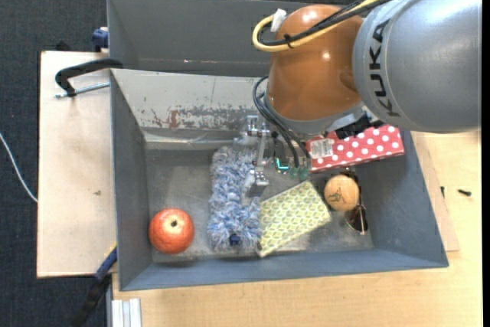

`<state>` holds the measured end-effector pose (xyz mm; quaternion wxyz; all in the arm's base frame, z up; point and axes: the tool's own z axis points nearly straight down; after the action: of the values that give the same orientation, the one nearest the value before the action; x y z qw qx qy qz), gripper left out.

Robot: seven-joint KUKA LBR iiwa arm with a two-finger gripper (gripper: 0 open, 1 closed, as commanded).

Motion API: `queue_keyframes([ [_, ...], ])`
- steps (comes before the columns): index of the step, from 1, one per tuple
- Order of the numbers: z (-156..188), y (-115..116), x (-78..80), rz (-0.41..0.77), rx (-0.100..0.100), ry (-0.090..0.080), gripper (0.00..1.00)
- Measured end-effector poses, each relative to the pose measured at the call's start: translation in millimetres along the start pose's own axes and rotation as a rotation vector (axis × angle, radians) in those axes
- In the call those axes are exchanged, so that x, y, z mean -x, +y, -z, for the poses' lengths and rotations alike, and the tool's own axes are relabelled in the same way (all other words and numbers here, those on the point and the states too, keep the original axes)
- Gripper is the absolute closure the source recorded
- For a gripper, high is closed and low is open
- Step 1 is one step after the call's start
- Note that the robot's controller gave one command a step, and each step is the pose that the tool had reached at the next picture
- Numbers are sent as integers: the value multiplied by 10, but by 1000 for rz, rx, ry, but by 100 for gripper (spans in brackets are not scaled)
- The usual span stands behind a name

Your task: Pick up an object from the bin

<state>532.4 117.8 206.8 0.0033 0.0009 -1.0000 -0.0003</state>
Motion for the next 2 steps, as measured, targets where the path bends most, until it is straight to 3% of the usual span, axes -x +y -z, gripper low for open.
queue_keyframes([
  [1, 37, -5, 17, -2, 1, -7, 0],
  [2, -1289, 26, 308, 88, 5, -14, 100],
])
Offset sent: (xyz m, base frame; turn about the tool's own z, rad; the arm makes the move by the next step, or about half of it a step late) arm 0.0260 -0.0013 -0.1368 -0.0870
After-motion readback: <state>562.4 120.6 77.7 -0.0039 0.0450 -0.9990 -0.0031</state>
